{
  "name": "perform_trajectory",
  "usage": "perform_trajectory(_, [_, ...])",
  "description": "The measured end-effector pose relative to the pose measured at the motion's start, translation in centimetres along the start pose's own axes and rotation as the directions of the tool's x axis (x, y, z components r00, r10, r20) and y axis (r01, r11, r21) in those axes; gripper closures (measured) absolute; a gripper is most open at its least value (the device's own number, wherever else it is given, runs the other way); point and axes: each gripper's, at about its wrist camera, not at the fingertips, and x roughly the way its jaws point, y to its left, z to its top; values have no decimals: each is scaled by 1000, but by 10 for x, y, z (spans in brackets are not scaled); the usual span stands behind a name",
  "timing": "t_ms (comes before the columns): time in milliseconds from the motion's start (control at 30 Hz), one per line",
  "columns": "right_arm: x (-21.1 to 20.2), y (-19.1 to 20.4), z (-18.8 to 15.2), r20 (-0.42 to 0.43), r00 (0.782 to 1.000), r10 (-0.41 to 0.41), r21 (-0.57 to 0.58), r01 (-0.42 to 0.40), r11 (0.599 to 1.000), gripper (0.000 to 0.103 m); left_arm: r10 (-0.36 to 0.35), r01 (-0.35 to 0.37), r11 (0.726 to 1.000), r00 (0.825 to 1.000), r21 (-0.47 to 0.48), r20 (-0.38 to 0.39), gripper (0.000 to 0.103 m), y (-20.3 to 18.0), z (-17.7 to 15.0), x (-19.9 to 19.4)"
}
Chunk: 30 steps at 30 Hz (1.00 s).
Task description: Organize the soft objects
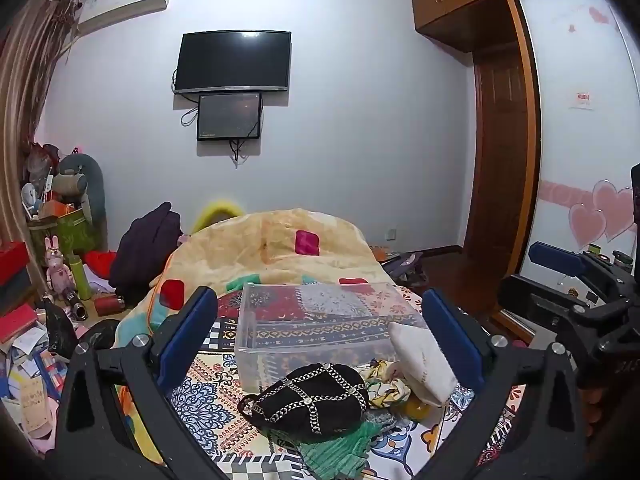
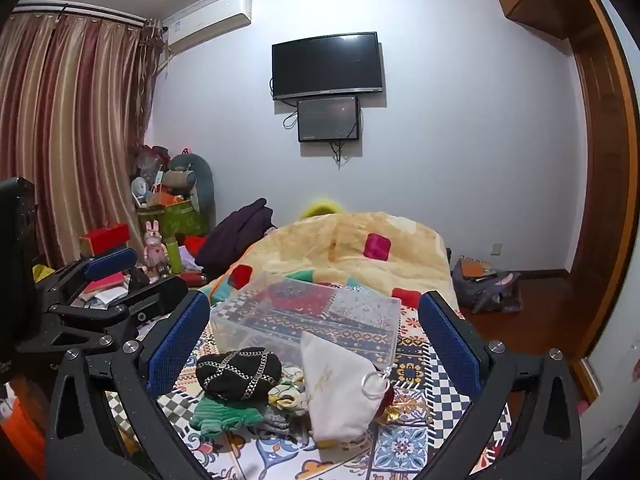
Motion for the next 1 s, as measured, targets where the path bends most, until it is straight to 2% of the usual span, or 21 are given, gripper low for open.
perform_trajectory(1000, [-3,-2,1,10,1000,5,16,-5,1000,0,4,-5,1000,1000,10,18,0,-3,4,-7])
